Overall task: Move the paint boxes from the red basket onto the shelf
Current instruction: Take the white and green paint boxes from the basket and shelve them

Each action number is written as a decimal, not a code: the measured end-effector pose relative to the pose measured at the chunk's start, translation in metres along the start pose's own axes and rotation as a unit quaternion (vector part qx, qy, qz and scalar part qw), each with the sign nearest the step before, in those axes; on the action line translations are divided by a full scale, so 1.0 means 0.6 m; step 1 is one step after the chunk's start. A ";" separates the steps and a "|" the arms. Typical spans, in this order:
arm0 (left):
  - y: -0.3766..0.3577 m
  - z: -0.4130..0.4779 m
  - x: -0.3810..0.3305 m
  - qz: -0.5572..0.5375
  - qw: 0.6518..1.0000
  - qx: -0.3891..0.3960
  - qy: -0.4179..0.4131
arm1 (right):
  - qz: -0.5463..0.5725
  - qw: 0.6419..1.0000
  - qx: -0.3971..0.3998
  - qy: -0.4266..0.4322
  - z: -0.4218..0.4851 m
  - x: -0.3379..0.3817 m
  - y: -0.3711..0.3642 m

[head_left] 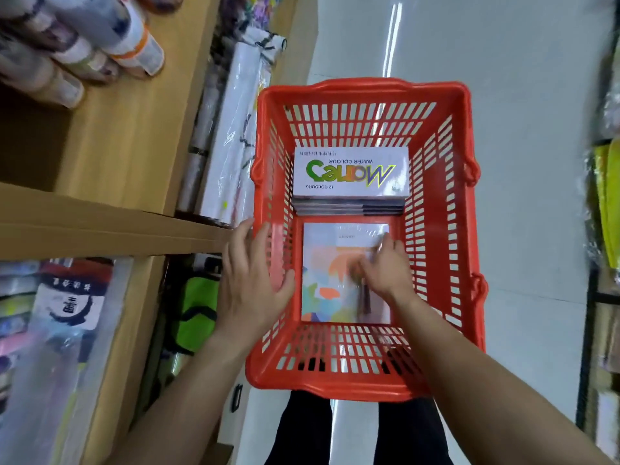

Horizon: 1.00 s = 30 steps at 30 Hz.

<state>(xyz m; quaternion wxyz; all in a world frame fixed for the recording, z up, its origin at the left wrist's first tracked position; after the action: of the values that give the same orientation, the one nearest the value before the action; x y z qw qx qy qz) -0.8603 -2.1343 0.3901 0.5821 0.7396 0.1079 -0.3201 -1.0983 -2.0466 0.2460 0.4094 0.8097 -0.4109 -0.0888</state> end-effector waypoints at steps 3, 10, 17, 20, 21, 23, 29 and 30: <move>-0.003 -0.001 0.007 -0.030 0.999 -0.014 0.003 | 0.055 0.995 -0.065 -0.047 0.033 0.010 0.024; -0.007 -0.009 0.015 -0.098 0.995 -0.025 -0.004 | 0.148 0.935 -0.322 -0.028 0.024 0.043 0.144; -0.009 -0.015 0.021 -0.127 0.991 -0.029 -0.004 | -0.079 0.947 -0.271 0.153 0.114 0.151 0.212; -0.011 -0.014 0.025 -0.133 0.991 -0.026 0.007 | -0.162 0.950 -0.220 0.152 0.155 0.157 0.189; -0.011 -0.014 0.025 -0.132 0.991 -0.027 0.007 | -0.181 0.948 -0.219 0.145 0.161 0.155 0.183; -0.011 -0.014 0.023 -0.131 0.991 -0.027 0.001 | -0.208 0.944 -0.218 0.136 0.170 0.155 0.180; -0.009 -0.012 0.024 -0.131 0.991 -0.024 0.007 | -0.274 0.931 -0.176 0.167 0.186 0.165 0.187; -0.009 -0.011 0.024 -0.134 0.991 -0.024 0.006 | -0.275 0.929 -0.175 0.173 0.186 0.164 0.188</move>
<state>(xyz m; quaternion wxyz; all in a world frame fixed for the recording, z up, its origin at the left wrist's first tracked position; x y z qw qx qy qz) -0.8495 -2.1296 0.3782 0.5509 0.7060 0.2177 -0.3881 -1.1549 -2.2219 0.2756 0.5688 0.8094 -0.0724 -0.1268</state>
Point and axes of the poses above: each hand's wrist, its own z-axis towards the middle knuckle, its own y-axis out of the back of the hand, x = y × z, the point moved 7 cm from there along z, towards the middle knuckle, and after that the axes turned 12 degrees about -z, right-handed, at the moved point
